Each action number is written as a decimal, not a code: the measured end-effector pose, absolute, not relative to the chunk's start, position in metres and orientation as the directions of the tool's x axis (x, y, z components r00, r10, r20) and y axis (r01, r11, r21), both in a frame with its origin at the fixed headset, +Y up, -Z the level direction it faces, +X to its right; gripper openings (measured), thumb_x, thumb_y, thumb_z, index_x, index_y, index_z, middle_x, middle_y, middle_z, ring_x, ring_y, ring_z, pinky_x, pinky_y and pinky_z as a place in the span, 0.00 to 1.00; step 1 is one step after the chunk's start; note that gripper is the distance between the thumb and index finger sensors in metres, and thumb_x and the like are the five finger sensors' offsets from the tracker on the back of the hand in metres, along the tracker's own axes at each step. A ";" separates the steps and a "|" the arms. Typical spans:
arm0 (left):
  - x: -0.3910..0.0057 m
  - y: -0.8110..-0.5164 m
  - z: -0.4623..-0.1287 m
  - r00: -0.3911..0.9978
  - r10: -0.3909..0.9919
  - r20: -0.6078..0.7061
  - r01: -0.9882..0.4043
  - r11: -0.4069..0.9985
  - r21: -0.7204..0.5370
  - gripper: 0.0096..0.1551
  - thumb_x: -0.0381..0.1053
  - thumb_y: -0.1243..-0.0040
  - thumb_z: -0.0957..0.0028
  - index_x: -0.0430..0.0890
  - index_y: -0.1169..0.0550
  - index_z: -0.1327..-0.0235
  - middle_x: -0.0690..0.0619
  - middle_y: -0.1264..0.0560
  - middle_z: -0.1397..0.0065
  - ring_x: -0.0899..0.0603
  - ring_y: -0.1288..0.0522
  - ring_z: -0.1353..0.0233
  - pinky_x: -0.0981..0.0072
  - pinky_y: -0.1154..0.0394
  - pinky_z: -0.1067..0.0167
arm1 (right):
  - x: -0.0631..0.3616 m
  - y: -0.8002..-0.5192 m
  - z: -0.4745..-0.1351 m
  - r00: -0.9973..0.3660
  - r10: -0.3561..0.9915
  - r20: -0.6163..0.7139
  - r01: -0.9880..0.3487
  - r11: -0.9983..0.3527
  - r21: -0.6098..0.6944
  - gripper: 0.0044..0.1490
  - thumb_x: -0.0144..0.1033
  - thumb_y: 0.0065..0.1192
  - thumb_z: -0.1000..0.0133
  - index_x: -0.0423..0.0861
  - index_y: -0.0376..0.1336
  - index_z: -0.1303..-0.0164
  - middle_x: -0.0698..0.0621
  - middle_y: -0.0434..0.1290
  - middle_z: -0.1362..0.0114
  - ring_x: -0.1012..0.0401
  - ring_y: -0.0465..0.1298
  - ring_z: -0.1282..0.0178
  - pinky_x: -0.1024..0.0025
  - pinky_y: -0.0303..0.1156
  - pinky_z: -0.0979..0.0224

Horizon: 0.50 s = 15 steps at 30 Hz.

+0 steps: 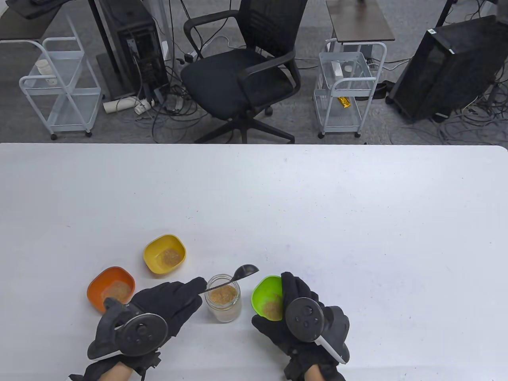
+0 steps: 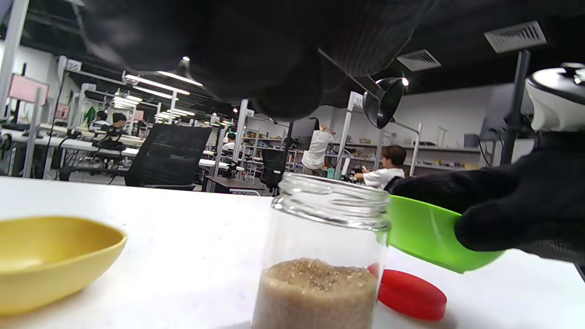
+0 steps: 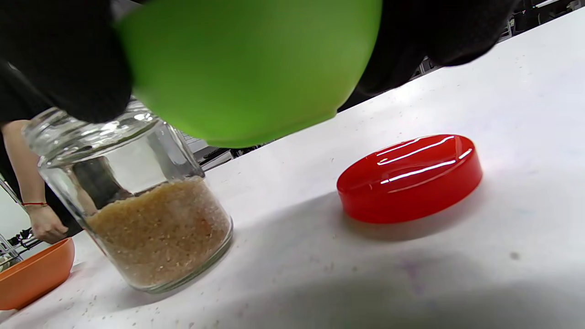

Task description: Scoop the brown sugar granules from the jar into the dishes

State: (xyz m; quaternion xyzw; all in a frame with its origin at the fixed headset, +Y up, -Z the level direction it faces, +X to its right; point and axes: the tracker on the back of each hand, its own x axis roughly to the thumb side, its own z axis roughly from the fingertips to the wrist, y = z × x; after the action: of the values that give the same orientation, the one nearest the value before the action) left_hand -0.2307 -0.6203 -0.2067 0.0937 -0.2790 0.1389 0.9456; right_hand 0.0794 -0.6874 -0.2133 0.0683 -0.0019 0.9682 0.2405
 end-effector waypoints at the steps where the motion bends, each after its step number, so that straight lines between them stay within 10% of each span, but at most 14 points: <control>1: -0.237 -0.625 -0.208 0.801 0.246 0.545 -0.348 0.933 0.090 0.25 0.56 0.38 0.35 0.48 0.22 0.28 0.51 0.13 0.46 0.49 0.14 0.62 0.57 0.14 0.58 | 0.079 -0.687 -0.213 -0.876 0.464 0.133 -0.464 -0.885 0.031 0.74 0.72 0.70 0.53 0.31 0.47 0.16 0.30 0.58 0.14 0.34 0.70 0.28 0.32 0.64 0.25; 15: -0.267 -0.661 -0.214 0.752 0.456 0.476 -0.538 0.842 0.043 0.26 0.57 0.39 0.35 0.46 0.21 0.29 0.51 0.13 0.47 0.49 0.14 0.63 0.57 0.15 0.59 | 0.077 -0.688 -0.216 -0.901 0.424 0.092 -0.423 -0.905 0.038 0.74 0.70 0.71 0.52 0.31 0.45 0.15 0.29 0.56 0.14 0.33 0.68 0.27 0.30 0.62 0.25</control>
State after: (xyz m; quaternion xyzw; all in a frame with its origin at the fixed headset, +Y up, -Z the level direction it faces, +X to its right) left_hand -0.2666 -0.6606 -0.2137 0.0889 -0.2297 0.2667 0.9318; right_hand 0.0767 -0.6879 -0.2158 0.0491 0.0085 0.9748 0.2172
